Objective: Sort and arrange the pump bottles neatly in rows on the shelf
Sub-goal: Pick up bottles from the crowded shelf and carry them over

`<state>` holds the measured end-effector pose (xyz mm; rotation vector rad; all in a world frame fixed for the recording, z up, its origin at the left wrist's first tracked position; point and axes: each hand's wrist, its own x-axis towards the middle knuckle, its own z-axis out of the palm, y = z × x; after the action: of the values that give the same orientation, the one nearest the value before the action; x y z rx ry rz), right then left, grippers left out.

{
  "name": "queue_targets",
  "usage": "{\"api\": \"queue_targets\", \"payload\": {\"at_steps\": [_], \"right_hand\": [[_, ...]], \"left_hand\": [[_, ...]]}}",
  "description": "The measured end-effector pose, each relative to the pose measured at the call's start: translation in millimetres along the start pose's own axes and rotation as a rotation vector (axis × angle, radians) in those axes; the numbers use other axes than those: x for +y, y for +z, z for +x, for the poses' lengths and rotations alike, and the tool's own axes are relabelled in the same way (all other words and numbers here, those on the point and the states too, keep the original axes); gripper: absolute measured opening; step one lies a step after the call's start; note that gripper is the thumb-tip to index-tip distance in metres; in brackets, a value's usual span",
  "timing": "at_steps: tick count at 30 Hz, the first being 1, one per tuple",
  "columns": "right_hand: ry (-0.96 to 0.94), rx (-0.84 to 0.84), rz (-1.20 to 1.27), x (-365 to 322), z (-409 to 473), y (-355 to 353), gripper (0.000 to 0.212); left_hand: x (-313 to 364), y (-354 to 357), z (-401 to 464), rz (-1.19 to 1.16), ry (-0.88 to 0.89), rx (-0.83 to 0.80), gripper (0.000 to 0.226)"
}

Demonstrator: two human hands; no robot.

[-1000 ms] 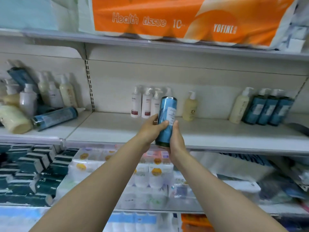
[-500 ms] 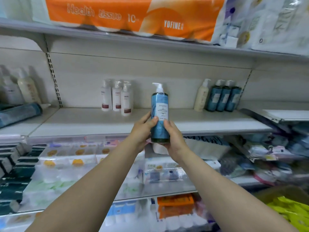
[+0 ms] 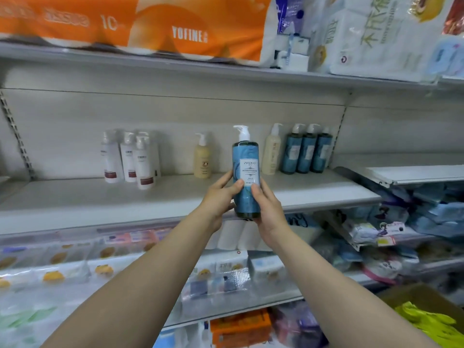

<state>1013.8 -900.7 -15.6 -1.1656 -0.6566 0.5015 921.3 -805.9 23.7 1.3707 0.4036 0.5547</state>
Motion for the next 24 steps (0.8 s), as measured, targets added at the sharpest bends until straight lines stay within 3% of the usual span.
{"api": "queue_targets", "payload": {"at_steps": [7,16,20,24], "right_hand": [[-0.037,0.014,-0.033,-6.3,63.8,-82.3,0.034],[-0.017,0.028,-0.111,-13.6,129.9,-180.5,0.053],[-0.017,0.029,-0.126,-20.2,154.1,-219.1,0.043],[-0.006,0.051,-0.131,-22.6,176.9,-256.9,0.047]], "left_hand": [[-12.4,73.1,75.4,-0.058,-0.026,0.007,0.053],[-28.4,157.9,147.2,-0.072,-0.074,0.061,0.053],[-35.1,193.2,176.5,-0.065,-0.073,0.070,0.053],[-44.5,225.3,205.5,-0.050,-0.072,0.087,0.053]]}}
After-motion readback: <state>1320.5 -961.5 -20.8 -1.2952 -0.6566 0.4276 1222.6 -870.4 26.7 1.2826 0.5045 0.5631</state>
